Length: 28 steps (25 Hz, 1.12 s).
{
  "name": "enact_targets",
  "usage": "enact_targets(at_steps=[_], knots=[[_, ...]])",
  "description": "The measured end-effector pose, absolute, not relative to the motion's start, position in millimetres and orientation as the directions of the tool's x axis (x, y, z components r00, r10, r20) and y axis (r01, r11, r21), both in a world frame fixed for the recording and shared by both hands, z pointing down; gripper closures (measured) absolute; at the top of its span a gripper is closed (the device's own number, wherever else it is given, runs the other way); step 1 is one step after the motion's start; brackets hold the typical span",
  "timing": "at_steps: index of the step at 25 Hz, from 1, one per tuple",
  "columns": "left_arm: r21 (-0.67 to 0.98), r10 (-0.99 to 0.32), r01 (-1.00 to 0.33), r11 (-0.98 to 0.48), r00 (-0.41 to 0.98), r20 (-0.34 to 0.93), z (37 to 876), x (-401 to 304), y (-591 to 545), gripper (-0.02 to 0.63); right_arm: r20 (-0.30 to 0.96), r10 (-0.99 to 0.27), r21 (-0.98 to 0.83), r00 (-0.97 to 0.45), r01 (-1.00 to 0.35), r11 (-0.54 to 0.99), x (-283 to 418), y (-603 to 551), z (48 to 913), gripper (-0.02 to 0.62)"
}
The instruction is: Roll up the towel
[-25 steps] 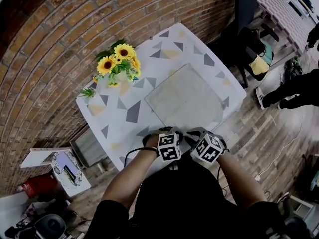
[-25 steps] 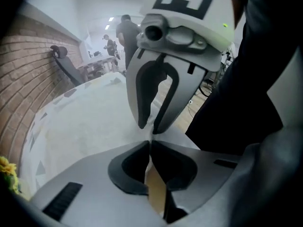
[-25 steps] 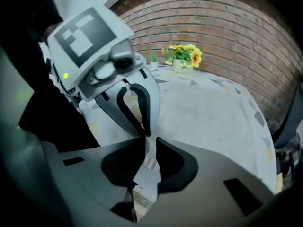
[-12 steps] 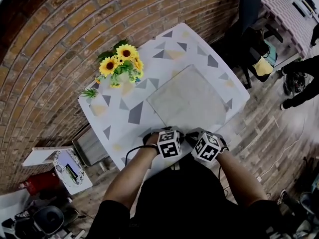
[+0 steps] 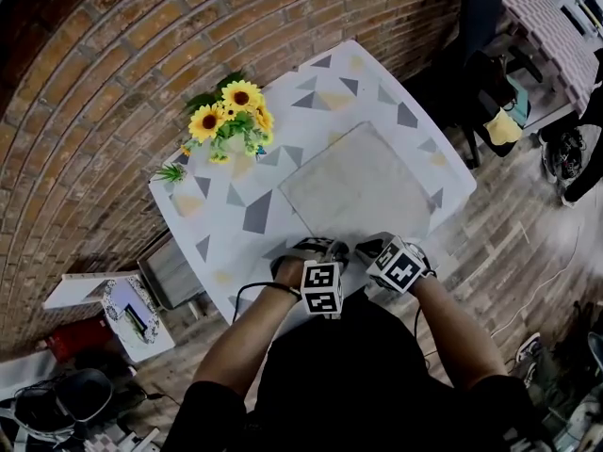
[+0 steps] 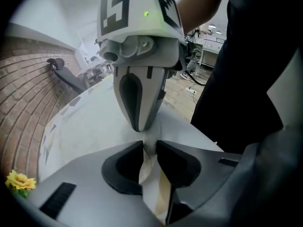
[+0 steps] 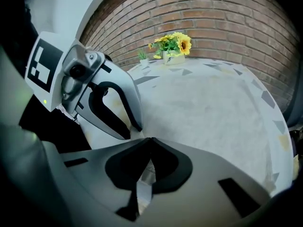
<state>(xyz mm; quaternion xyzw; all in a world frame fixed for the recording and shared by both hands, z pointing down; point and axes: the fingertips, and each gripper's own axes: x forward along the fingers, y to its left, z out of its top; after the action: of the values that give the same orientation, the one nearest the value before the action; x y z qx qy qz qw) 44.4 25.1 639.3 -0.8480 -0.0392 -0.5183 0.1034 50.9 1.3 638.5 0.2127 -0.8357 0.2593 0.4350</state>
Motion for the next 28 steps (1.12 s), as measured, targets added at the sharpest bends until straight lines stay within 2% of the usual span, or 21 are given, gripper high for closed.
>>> enact_targets(at_steps=[4,6,9,12,16,18,19,24,28], knots=[[-0.127,-0.052,0.134,-0.983,0.459,0.887,642,46,15,0.550,0.828,-0.158,-0.217,-0.539,-0.567,0.795,53,-1,630,0.574],[-0.089,-0.025,0.120,-0.989,0.456,0.889,645,46,14,0.566,0.824,-0.145,-0.184,-0.547,-0.502,0.845,52,7,624,0.559],[0.026,0.056,0.071,-0.997,0.466,0.883,645,46,16,0.572,0.842,-0.115,-0.115,-0.528,-0.383,0.917,48,23,626,0.509],[0.089,0.093,0.031,-0.996,0.470,0.878,645,45,13,0.573,0.857,-0.126,-0.077,-0.500,-0.366,0.927,47,26,636,0.498],[0.004,0.017,0.031,-1.000,0.441,0.897,644,44,4,0.559,0.848,-0.138,-0.100,-0.512,-0.411,0.906,49,14,639,0.533],[-0.053,-0.029,0.045,-0.998,0.428,0.903,639,44,1,0.493,0.845,-0.125,-0.120,-0.519,-0.414,0.902,50,10,639,0.537],[-0.083,-0.050,0.059,-0.995,0.422,0.905,636,44,0,0.485,0.843,-0.118,-0.131,-0.524,-0.413,0.901,51,8,639,0.537],[-0.161,-0.092,0.154,-0.975,0.380,0.920,633,45,8,0.485,0.819,-0.088,-0.216,-0.567,-0.446,0.869,56,0,638,0.535],[-0.157,-0.102,0.127,-0.979,0.355,0.929,644,46,5,0.485,0.811,-0.117,-0.208,-0.573,-0.471,0.857,63,-7,632,0.527]])
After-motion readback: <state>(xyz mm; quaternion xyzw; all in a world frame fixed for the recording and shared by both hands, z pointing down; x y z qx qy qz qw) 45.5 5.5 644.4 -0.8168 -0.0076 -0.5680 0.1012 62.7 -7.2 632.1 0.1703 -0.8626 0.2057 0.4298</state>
